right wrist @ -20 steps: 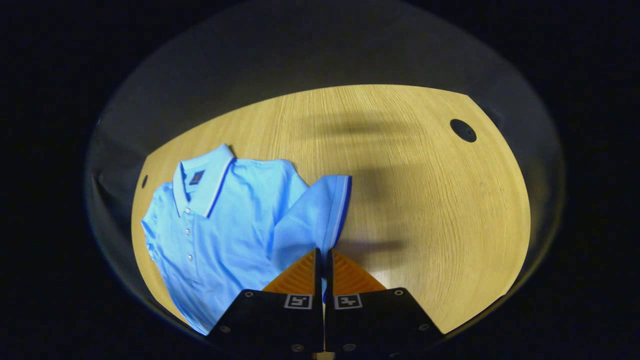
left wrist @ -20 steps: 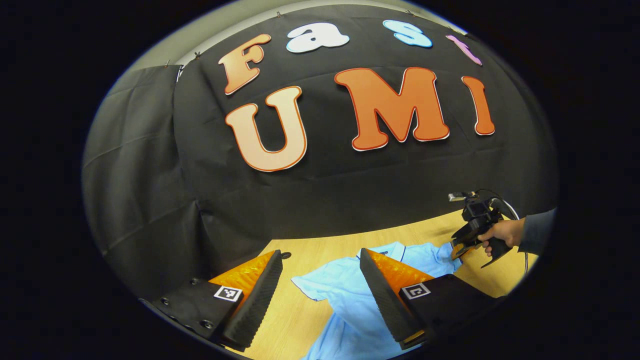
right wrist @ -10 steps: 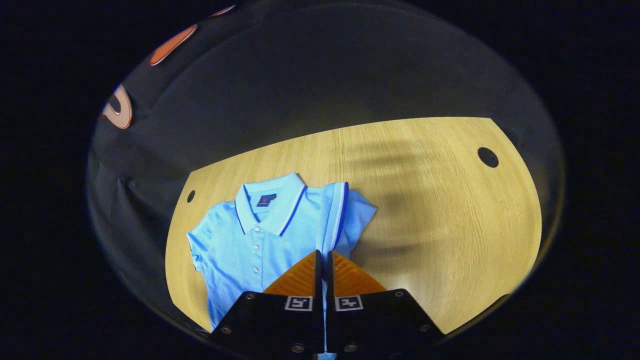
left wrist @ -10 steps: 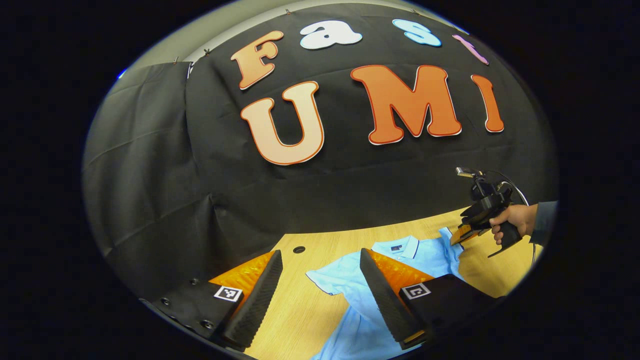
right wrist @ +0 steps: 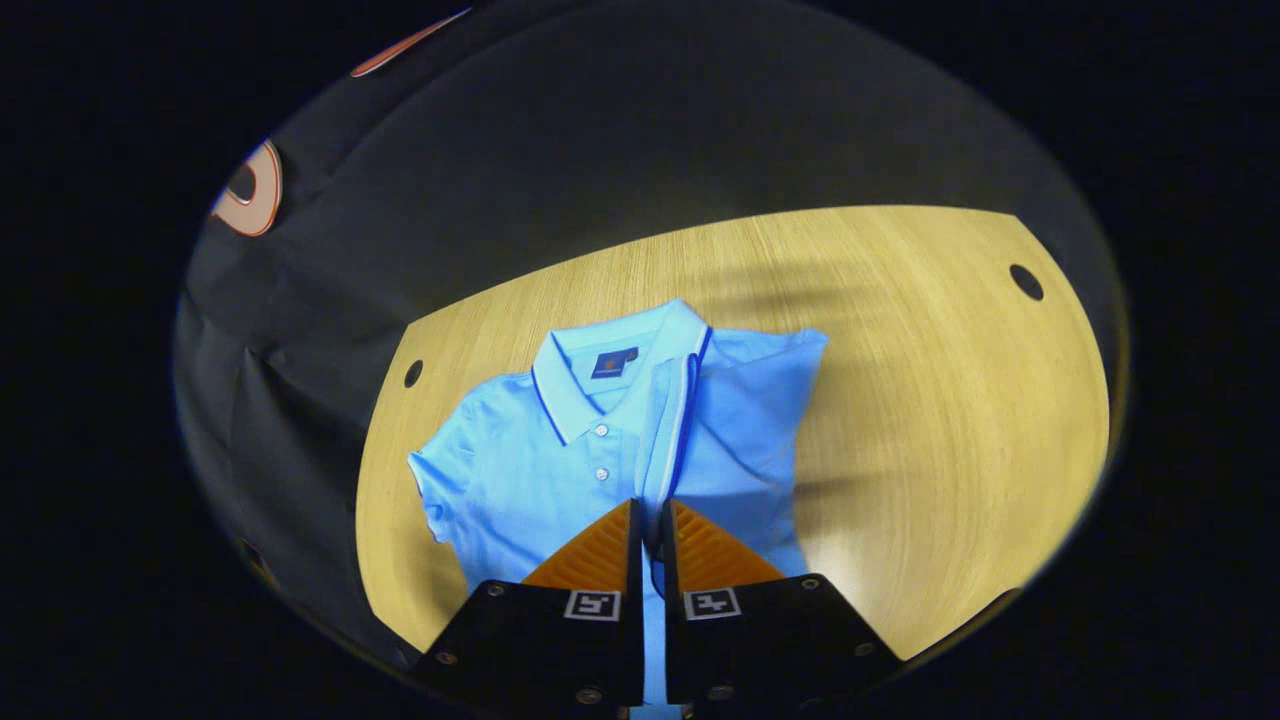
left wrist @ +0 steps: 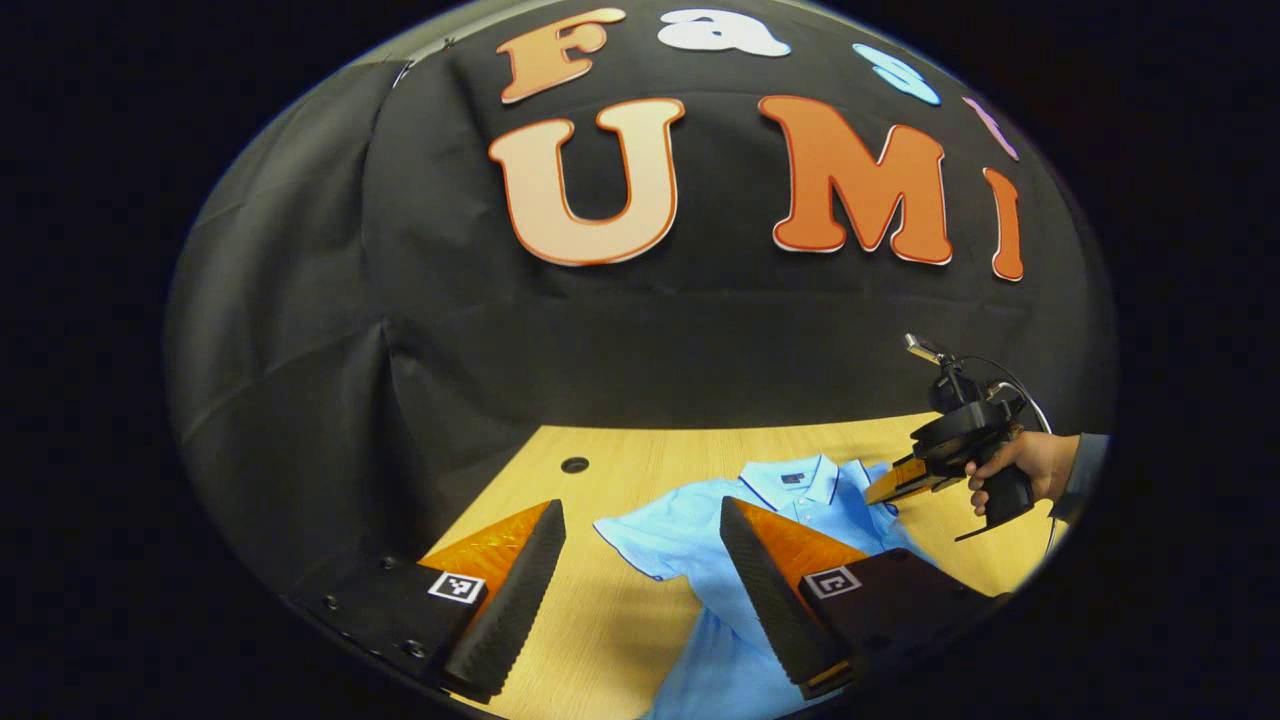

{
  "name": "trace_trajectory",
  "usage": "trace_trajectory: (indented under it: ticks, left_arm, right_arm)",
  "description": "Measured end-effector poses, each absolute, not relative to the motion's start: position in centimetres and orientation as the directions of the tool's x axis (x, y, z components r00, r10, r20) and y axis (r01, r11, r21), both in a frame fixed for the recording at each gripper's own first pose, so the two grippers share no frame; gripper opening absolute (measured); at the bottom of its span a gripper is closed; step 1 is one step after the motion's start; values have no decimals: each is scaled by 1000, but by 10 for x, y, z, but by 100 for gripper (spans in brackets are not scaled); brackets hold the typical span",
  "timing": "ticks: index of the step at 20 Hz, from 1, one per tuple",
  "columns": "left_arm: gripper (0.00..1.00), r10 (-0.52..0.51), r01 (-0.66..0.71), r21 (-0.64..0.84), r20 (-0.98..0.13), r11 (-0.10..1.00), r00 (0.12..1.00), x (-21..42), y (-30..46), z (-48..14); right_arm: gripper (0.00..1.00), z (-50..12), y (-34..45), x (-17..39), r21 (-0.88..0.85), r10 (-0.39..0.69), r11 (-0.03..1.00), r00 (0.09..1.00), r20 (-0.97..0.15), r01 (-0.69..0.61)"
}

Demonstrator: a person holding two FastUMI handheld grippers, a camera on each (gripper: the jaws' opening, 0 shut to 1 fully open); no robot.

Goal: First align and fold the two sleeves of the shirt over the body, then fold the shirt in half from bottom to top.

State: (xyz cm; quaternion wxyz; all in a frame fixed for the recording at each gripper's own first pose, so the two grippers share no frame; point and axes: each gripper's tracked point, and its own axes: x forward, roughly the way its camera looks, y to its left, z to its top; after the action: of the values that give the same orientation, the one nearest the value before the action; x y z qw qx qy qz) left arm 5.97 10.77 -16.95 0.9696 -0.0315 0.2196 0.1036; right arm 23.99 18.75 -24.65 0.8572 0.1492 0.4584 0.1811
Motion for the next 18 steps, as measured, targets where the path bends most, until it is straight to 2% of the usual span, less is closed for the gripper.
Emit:
trace_trajectory:
  ticks: [1, 4, 5, 8, 9, 11, 18]
  left_arm:
    - [100, 161, -199, -34, -462, 979, 872, 67, 115, -184]
    - [97, 89, -156, -80, -538, 985, 838, 95, 132, -224]
    - [100, 59, -138, -98, -563, 986, 824, 105, 135, -235]
    - [100, -11, -90, -121, -653, 989, 757, 128, 143, -274]
    - [97, -17, -80, -110, -684, 991, 729, 136, 146, -287]
    - [99, -25, -64, -92, -737, 994, 676, 147, 151, -312]
    - [99, -105, -94, -174, -861, 980, 498, 171, 151, -373]
  right_arm:
    - [9, -245, 189, 238, 412, 441, 893, 524, -729, -179]
    - [20, -235, 186, 232, 361, 397, 915, 575, -716, -182]
    - [23, -231, 183, 228, 348, 383, 920, 594, -707, -179]
    - [37, -222, 165, 218, 287, 323, 944, 646, -692, -165]
    - [42, -217, 161, 213, 274, 313, 947, 664, -679, -166]
    - [50, -212, 150, 204, 238, 281, 958, 696, -660, -161]
    - [75, -192, 113, 157, 192, 199, 976, 764, -613, -100]
